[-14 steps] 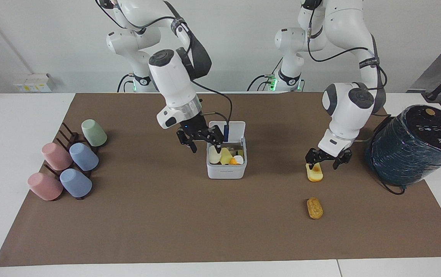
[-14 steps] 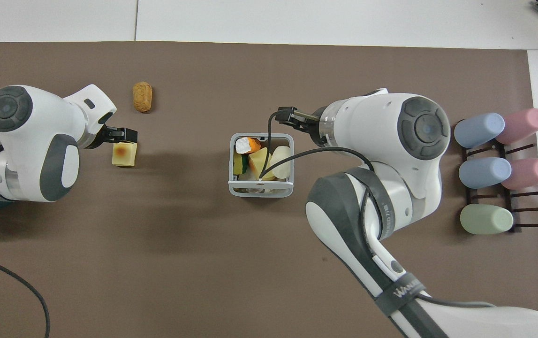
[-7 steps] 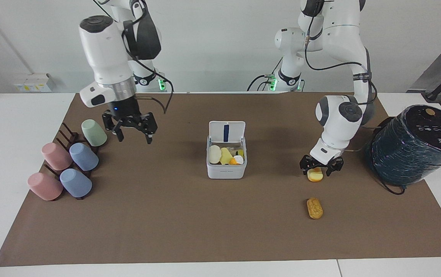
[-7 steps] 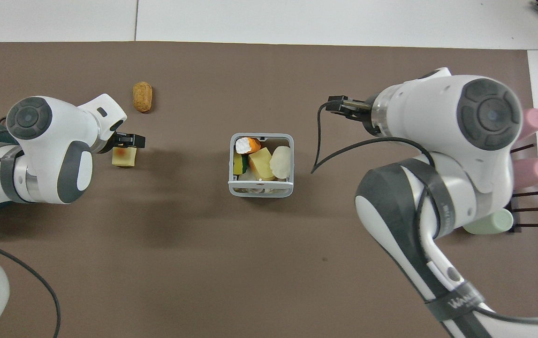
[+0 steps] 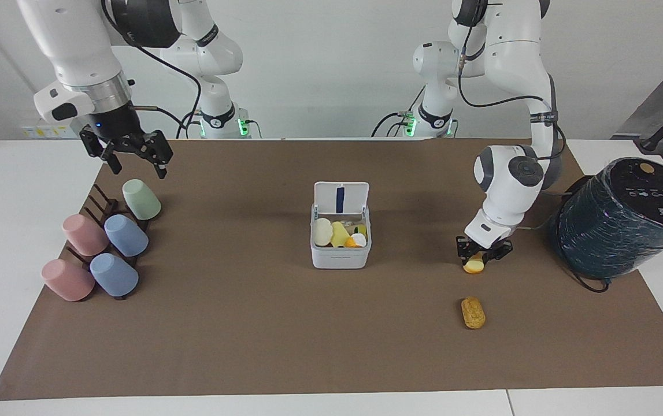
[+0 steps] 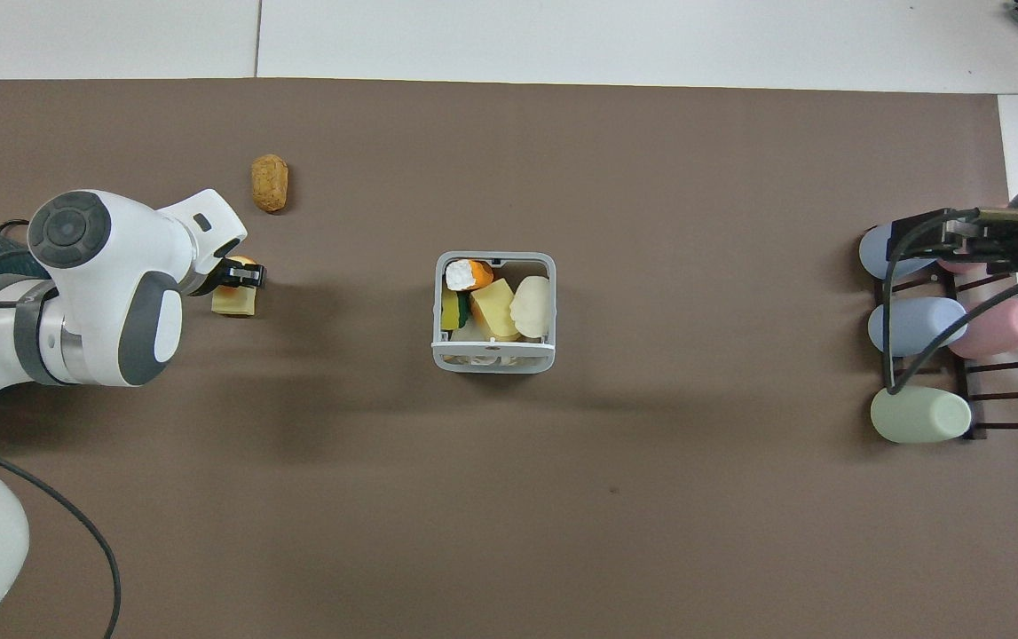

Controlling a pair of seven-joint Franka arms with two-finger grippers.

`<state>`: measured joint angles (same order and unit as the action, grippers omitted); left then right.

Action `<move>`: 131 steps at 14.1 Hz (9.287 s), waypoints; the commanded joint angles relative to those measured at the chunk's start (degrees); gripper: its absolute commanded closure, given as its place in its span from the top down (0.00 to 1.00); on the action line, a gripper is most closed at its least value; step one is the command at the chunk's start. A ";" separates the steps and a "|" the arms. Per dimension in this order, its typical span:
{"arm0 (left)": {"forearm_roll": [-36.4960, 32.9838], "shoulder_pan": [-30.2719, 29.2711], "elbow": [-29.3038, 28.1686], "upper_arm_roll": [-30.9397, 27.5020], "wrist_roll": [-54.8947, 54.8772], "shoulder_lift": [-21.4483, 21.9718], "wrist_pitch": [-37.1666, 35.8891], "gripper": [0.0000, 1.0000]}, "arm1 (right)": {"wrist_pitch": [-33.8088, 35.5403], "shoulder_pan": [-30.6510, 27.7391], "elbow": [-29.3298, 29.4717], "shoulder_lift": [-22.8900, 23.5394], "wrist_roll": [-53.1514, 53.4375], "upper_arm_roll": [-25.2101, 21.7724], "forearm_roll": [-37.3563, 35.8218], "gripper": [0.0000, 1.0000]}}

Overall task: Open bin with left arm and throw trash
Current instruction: 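Grasp the toast slice with the left gripper while the right gripper retracts, then lift the toast slice and carry it over the bin with the left gripper, then lower the toast into the bin and open the left gripper, then move the left gripper to the tan bread roll and grasp it, then lift the bread roll and carry it toward the bin with the left gripper, then lower the bread roll into the bin and open the left gripper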

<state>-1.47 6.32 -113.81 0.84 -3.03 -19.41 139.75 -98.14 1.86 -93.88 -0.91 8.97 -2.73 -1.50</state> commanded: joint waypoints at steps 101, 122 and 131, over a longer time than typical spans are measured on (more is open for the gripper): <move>4.99 24.26 33.59 1.09 27.19 -5.21 -32.09 0.05 | 6.30 0.17 -1.30 -1.72 -4.05 -1.32 0.98 1.00; 7.80 29.10 10.79 1.18 37.39 -2.12 -3.94 1.00 | 6.30 0.17 -1.65 -1.81 -4.13 -1.32 0.98 1.00; 6.83 27.96 23.19 0.66 37.13 -2.30 -21.87 1.00 | 6.30 -0.10 -1.65 -1.81 -4.13 -1.32 0.98 1.00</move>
<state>5.78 34.73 -93.71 1.52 33.95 -21.14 121.67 -91.52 2.14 -93.83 -1.14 4.88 -4.12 -1.22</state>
